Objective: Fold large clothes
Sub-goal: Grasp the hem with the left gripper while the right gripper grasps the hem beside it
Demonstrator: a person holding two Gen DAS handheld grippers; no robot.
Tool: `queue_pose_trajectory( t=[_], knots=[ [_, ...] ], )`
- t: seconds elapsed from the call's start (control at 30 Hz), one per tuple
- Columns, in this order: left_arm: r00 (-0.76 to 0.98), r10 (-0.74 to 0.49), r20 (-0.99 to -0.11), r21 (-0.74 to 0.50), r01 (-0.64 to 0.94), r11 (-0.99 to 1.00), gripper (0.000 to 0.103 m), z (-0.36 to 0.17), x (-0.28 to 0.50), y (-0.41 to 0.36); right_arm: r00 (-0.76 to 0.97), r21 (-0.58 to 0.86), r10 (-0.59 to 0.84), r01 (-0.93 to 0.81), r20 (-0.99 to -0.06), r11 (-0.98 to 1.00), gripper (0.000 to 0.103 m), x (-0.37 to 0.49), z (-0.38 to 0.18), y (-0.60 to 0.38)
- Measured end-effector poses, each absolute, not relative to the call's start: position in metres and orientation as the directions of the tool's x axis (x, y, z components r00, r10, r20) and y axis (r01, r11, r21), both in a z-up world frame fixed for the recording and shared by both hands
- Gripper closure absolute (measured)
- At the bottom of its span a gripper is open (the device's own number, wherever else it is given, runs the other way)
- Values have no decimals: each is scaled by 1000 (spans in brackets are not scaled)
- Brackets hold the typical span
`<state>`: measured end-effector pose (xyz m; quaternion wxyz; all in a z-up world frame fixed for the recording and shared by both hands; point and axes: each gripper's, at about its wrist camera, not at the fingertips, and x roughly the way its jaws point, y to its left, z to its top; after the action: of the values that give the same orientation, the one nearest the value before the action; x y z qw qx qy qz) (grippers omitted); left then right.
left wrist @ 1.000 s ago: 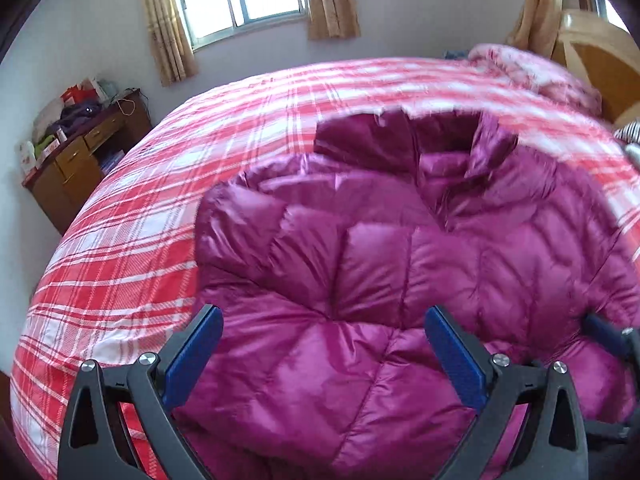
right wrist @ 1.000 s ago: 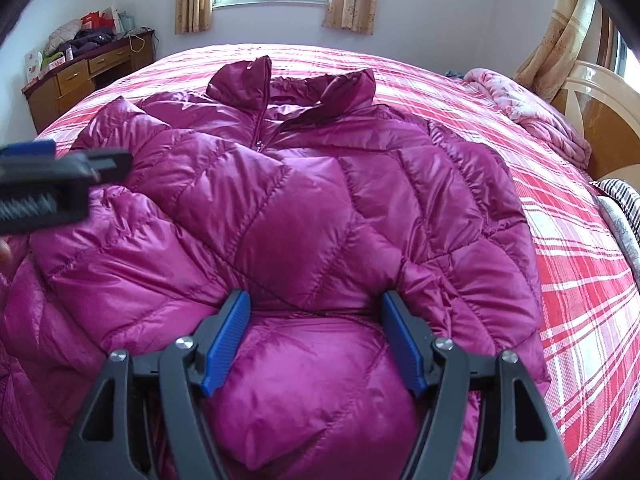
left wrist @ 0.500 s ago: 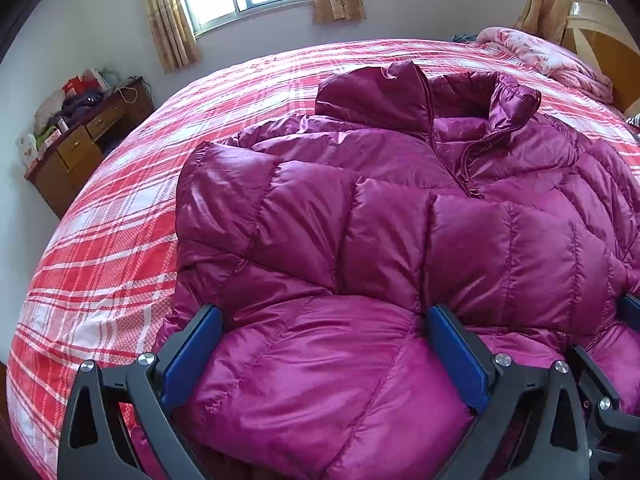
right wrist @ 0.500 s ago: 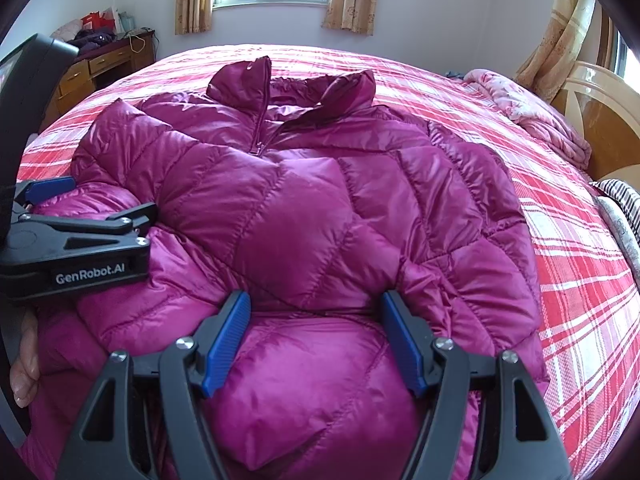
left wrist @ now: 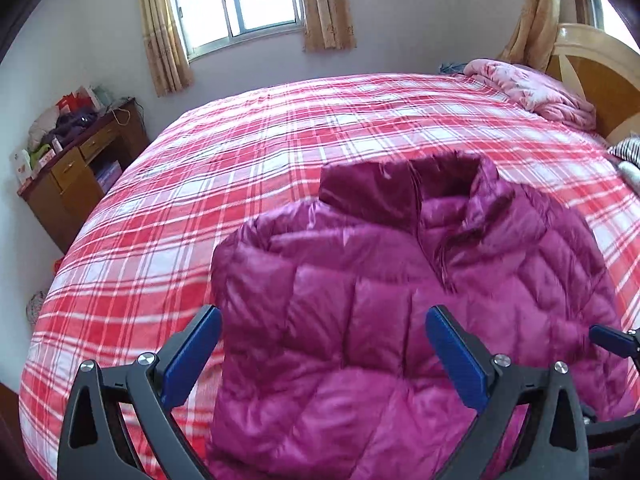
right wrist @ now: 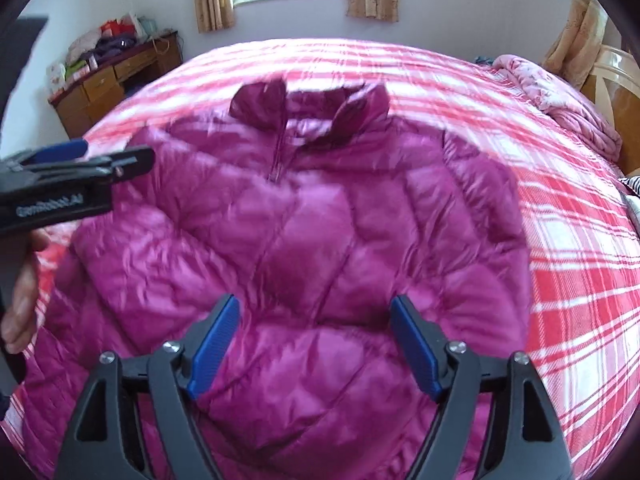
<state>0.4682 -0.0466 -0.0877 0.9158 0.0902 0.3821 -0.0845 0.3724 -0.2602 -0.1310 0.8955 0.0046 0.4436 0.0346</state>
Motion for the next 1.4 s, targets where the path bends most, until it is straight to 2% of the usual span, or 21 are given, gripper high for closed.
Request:
queue_pose_trajectory(
  t=[0.13, 0.3, 0.47, 0.77, 0.83, 1.0, 1.03, 1.07, 1.1, 1.13, 1.17, 1.23, 1.4],
  knots=[
    [680, -70, -730, 84, 191, 978, 1, -82, 519, -51, 609, 65, 63, -20, -790, 998, 21, 416, -113, -283],
    [647, -136, -751, -33, 169, 985, 1, -65, 581, -49, 631, 72, 54, 2, -774, 997, 21, 469, -97, -309],
    [597, -135, -791, -57, 148, 987, 1, -73, 643, -68, 617, 91, 70, 2, -784, 996, 20, 517, -94, -325],
    [539, -108, -836, 2, 198, 980, 1, -107, 674, -90, 556, 134, 107, 7, -825, 991, 19, 585, -105, -336],
    [543, -116, -831, 8, 220, 975, 4, -109, 672, -90, 544, 136, 118, -7, -831, 991, 19, 597, -108, -331],
    [509, -178, -842, -30, 286, 958, 47, -115, 665, -91, 492, 42, 69, -64, -868, 997, 19, 610, -125, -313],
    [497, -188, -847, -36, 300, 953, 52, -116, 662, -92, 488, 22, 54, -72, -871, 997, 23, 609, -127, -311],
    [490, -197, -849, -41, 311, 949, 65, -117, 659, -92, 487, -6, 34, -81, -873, 997, 40, 606, -129, -310],
    [487, -208, -848, -43, 327, 944, 79, -117, 655, -93, 480, -20, 25, -87, -877, 996, 53, 603, -130, -311],
    [488, -217, -846, -43, 343, 938, 85, -115, 651, -92, 474, -26, 22, -94, -880, 995, 77, 601, -131, -312],
    [495, -230, -838, -46, 355, 934, 90, -112, 644, -90, 484, -31, 21, -99, -875, 995, 86, 596, -130, -314],
    [518, -245, -820, -42, 372, 927, 95, -104, 631, -85, 507, -51, 8, -103, -862, 993, 91, 584, -126, -316],
    [567, -240, -788, -11, 378, 926, 99, -96, 602, -69, 547, -84, -9, -113, -837, 990, 93, 563, -121, -317]
  ],
)
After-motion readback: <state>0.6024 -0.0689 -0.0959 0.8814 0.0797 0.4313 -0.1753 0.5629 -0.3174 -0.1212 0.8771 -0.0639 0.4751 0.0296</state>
